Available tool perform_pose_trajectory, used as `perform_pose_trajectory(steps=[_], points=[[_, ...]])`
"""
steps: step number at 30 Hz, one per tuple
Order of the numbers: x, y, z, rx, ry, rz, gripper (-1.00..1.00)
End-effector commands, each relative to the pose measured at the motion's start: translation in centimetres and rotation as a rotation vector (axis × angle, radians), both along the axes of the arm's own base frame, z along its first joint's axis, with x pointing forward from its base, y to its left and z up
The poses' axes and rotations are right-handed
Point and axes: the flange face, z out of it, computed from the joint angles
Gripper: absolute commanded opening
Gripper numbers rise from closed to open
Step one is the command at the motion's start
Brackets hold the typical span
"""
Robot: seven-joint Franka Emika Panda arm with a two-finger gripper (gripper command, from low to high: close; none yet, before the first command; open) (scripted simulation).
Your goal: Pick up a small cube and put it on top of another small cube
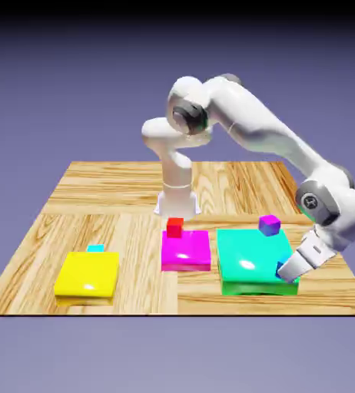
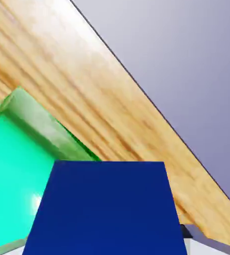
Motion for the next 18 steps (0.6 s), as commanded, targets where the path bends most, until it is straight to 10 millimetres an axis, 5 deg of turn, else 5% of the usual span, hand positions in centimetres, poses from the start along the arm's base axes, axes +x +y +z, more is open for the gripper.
perform_pose_trajectory(steps=[1, 10, 18], points=[[-0.3, -1.0, 0.4, -0.009, -0.002, -0.013, -1.0], [-3.9, -11.2, 3.4, -0.053, -0.009, -0.192, -1.0], [-9.2, -20.4, 5.6, -0.042, -0.015, -0.409, -1.0]])
